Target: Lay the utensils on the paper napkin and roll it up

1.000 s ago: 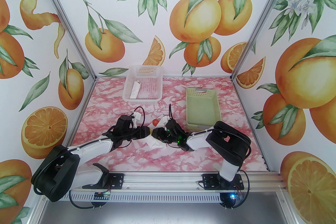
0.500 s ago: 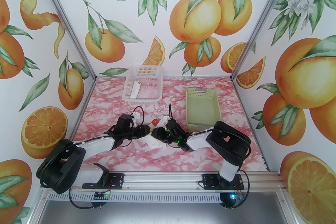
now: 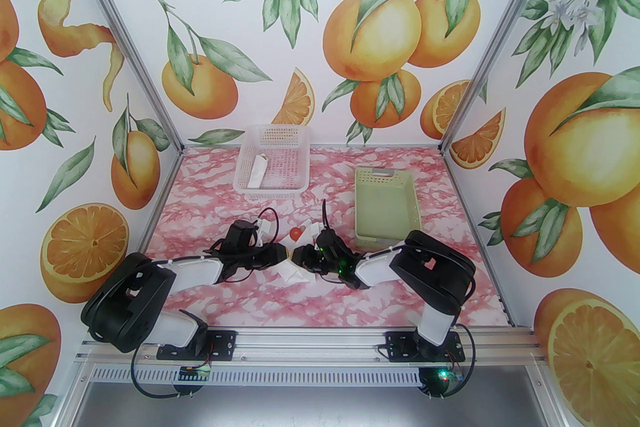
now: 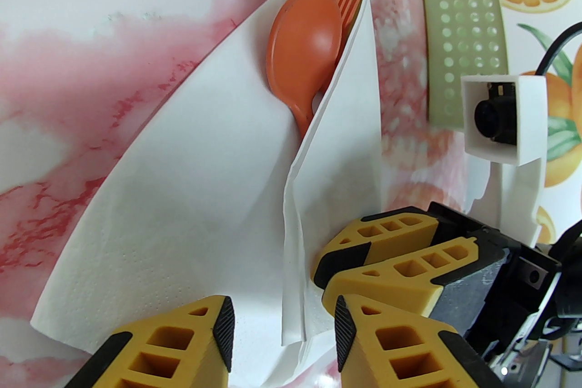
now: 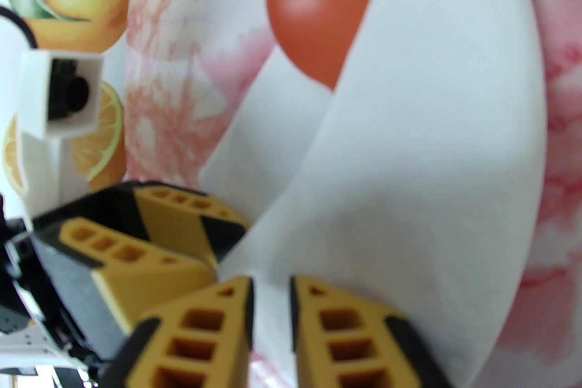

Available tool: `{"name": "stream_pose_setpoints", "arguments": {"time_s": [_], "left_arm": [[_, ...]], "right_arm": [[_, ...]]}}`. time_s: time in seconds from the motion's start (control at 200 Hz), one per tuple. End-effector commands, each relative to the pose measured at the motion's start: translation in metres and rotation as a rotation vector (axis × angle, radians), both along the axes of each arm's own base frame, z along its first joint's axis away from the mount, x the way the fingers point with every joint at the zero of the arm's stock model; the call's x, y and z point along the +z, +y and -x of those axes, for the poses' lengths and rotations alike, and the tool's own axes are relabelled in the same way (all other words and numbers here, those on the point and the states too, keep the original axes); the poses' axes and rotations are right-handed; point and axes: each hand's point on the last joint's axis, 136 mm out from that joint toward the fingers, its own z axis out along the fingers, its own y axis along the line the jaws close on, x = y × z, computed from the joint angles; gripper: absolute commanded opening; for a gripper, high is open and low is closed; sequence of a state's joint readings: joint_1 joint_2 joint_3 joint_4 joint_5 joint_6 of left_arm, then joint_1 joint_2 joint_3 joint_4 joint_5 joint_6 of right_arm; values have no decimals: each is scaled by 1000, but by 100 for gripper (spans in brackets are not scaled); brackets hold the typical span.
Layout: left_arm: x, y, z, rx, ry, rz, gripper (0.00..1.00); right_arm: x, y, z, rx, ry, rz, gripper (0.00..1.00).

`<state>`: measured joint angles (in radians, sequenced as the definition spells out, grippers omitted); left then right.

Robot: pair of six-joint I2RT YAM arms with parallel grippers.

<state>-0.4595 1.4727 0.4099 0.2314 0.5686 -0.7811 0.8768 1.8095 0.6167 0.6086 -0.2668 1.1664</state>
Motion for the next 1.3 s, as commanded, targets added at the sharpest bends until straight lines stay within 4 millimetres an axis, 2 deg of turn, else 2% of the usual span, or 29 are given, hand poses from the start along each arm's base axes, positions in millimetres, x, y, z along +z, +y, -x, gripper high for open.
{"name": "stream_pose_setpoints", "arguments": {"time_s": [0.0, 0.08, 0.205, 0.325, 0.455, 0.555, 0.68, 0.876, 0.981, 1.156, 1.296], "left_arm": [[12, -12, -9, -30, -39, 47, 39], [12, -14, -9, -34, -41, 49, 32], [9, -9, -11, -21, -49, 16, 14], [8, -6, -12, -21, -55, -15, 2], [5, -2, -13, -23, -64, -52, 1], [4, 0, -14, -20, -71, -63, 1], [4, 0, -15, -21, -75, -68, 1], [0, 2, -13, -22, -72, -80, 3], [-2, 3, -12, -23, -67, -91, 3], [-7, 7, -10, -21, -64, -108, 3], [-10, 7, -8, -26, -60, -112, 3]], "right_arm": [[-38, -17, 16, -2, 80, 111, 22], [-38, -17, 16, -2, 81, 108, 22], [-35, -15, 15, 2, 77, 98, 22], [-19, -9, 11, 10, 47, 67, 24], [7, -9, 4, 17, -5, 39, 28], [27, -21, -2, 5, -47, 35, 30], [37, -52, -8, -23, -84, 111, 32], [33, -114, -10, -83, -120, 346, 31], [36, -136, -9, -102, -146, 436, 28], [41, -143, -5, -80, -159, 481, 24], [42, -139, -6, -48, -167, 537, 31]]}}
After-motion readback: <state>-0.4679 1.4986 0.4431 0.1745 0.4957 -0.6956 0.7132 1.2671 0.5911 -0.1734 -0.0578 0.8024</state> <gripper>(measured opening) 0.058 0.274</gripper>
